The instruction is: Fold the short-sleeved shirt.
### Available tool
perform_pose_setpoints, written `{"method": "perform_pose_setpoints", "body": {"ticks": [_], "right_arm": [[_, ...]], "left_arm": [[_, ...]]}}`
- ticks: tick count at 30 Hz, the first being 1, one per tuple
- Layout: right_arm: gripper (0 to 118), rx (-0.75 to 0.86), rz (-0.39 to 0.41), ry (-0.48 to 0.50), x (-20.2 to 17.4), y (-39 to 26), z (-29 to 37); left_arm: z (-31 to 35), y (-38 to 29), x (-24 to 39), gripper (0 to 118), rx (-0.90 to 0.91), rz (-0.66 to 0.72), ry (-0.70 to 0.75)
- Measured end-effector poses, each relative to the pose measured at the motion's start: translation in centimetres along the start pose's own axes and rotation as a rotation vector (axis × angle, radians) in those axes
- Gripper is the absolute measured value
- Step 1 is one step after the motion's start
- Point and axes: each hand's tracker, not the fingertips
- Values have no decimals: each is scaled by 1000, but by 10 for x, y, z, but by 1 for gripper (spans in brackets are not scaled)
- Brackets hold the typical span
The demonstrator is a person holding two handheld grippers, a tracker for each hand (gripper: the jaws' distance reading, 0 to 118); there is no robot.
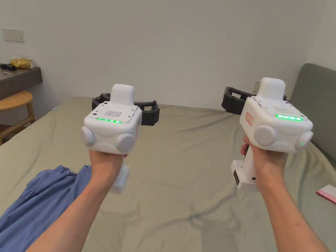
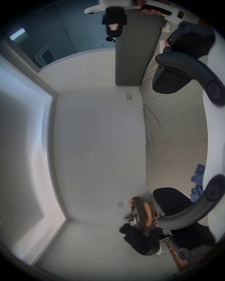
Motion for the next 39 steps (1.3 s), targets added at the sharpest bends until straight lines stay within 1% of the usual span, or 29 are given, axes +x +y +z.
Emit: {"method": "perform_pose_setpoints", "body": {"ticks": [1,2,3,5,6,8,11,12,14,17,21,22,24,25,29,33,35,38,39], "right_arm": [[118,-4,8,-48,-4,-7,-5],[118,-44,27,-68,-5,-11,-7],[118,-62,38,-50,-5,-15,-8],[118,-69,26,-28,0,-23,-10],[118,-96,21,-37,1,-24,-12],[118,-91,29,-9,4,-28,-10],[118,-103,78,3,1,-23,-4],[118,-96,110,7,-1,-21,-1],[118,-92,152,-15,-7,-16,4],[118,-83,152,3,-11,-6,14],[118,-93,126,-4,-18,9,25],[118,-98,115,-24,-21,11,29],[118,-74,115,-9,-23,12,38],[118,-67,136,6,-25,12,42],[118,-83,204,9,-31,10,60],[118,-77,226,17,-28,1,80],[118,-74,236,11,-25,-3,87],[118,-117,244,-6,-21,-9,87],[118,-125,234,-4,-19,-11,87]], "left_arm": [[-10,-9,1,118,-52,-15,18],[-16,-13,3,118,-143,-21,32],[-19,-18,2,118,-218,-22,2],[-11,-27,-1,118,-162,21,-37],[-7,-28,-3,118,-152,25,-36],[4,-22,-5,118,-155,29,-30],[9,-9,-16,118,-149,72,-33],[11,-4,-19,118,-144,84,-10],[15,6,-23,118,-130,93,15],[24,21,-27,118,-98,109,12],[35,35,-24,118,-65,92,12],[39,38,-23,118,-54,94,12],[45,42,-22,118,-53,100,-2],[49,45,-22,118,-53,105,-22],[64,40,-23,118,-44,88,-58],[82,26,-25,118,-62,79,-54],[88,19,-24,118,-61,32,-49],[92,10,-25,118,-72,-5,-33],[92,7,-26,118,-64,-7,-24]]}}
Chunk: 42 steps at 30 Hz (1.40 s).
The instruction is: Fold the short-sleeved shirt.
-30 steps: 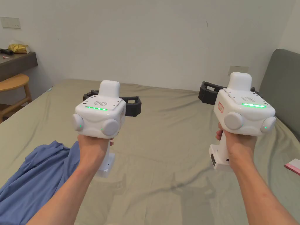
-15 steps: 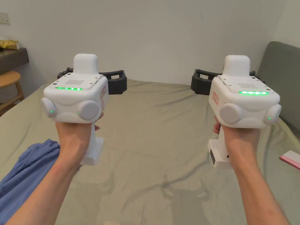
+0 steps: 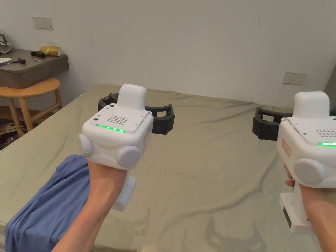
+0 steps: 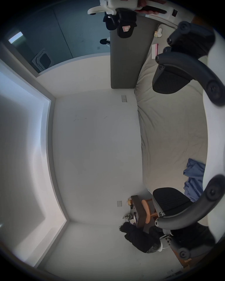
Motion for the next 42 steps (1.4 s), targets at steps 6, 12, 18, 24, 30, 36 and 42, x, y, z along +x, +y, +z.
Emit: {"method": "perform_pose_setpoints", "body": {"ticks": [6,12,18,24,30,36,42], "right_arm": [[118,-24,-69,35,5,2,-14],[118,16,-57,31,-3,13,-25],[118,1,-63,67,-10,21,-40],[118,0,0,98,-32,28,-56],[118,14,0,121,-50,25,-60],[116,28,-19,127,-44,15,-58],[1,42,-53,85,-25,8,-57]], "left_arm": [[-22,4,-7,118,-38,34,-2],[-41,13,10,118,-12,9,38],[-53,13,15,118,-9,75,3],[-52,3,-7,118,-36,87,25],[-48,-2,-36,118,-34,117,59],[-53,-3,-39,6,-32,59,68],[-49,-9,-36,0,-30,43,36]]}}
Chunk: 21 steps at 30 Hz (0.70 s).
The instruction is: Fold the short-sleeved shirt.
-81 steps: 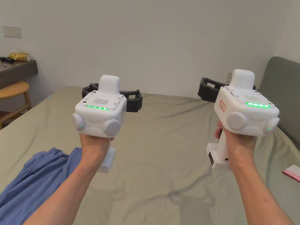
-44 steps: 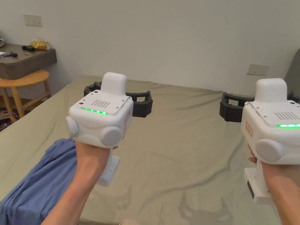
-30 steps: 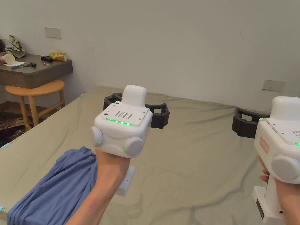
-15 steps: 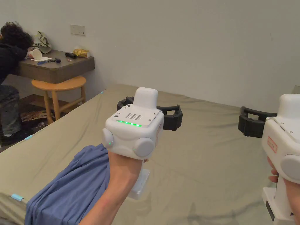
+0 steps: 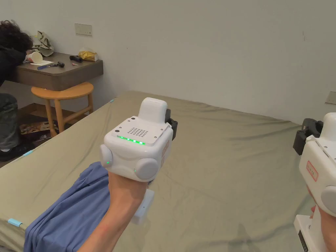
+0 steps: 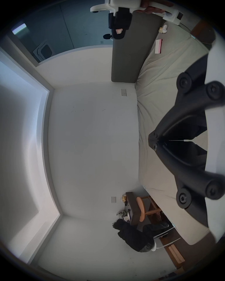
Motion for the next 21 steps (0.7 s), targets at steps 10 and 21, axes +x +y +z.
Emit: {"method": "perform_pose_setpoints", "body": {"ticks": [10,21], "right_arm": [[1,-69,-42,36,14,-19,5],[1,-196,-25,175,-5,-62,-9]], "left_arm": [[7,-22,-35,0,-48,24,-82],[-23,-105,-126,0,-360,101,51]]}}
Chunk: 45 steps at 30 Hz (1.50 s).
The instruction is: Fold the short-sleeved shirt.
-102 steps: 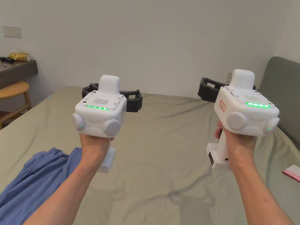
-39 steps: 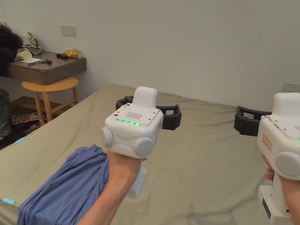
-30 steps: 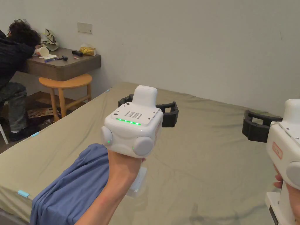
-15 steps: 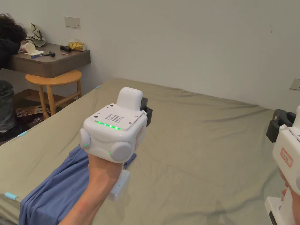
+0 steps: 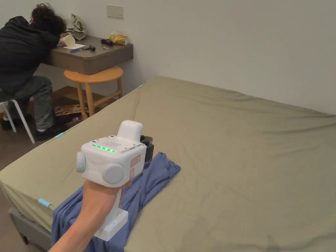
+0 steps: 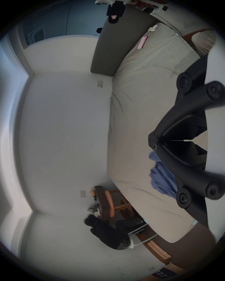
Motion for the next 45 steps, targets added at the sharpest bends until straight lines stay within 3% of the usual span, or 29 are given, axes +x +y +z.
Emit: {"method": "perform_pose_setpoints", "body": {"ticks": [12,16,18,20,23,24,26,28,30,33,38,39,40,41,42,44,45], "right_arm": [[1,-139,-31,68,-3,-60,-56],[1,-175,-52,63,4,-81,-75],[1,-190,-104,114,9,-91,-85],[1,-212,-223,187,19,-98,-91],[1,-222,-181,143,18,-106,-100],[1,-230,-174,146,18,-108,-102],[1,-240,-188,154,21,-113,-108],[1,-250,-209,160,22,-117,-109],[1,-251,-224,163,22,-121,-111],[1,-256,-235,165,20,-123,-112],[1,-266,-212,164,18,-125,-110],[1,-267,-209,162,18,-125,-109],[1,-269,-208,161,18,-126,-108],[1,-270,-208,160,19,-126,-107],[1,-272,-209,157,20,-126,-107],[1,-275,-211,153,22,-127,-107],[1,-276,-213,151,23,-127,-107]], "left_arm": [[-143,-82,-55,0,-471,59,47],[-179,-102,-66,0,-622,150,43],[-195,-114,-70,0,-627,139,69],[-207,-124,-73,0,-659,143,96],[-216,-133,-73,0,-678,143,84],[-218,-134,-72,31,-677,132,90],[-220,-132,-70,115,-646,76,109],[-222,-131,-67,112,-548,36,179],[-227,-140,-55,114,-667,-57,189],[-235,-134,-47,116,-667,-145,203],[-242,-141,-56,115,-714,-24,235],[-241,-143,-58,102,-711,11,227],[-240,-144,-60,79,-709,32,199],[-242,-147,-64,47,-734,57,160],[-243,-151,-66,29,-758,68,135],[-238,-151,-62,23,-715,3,151],[-236,-150,-57,10,-717,-15,157]]}}
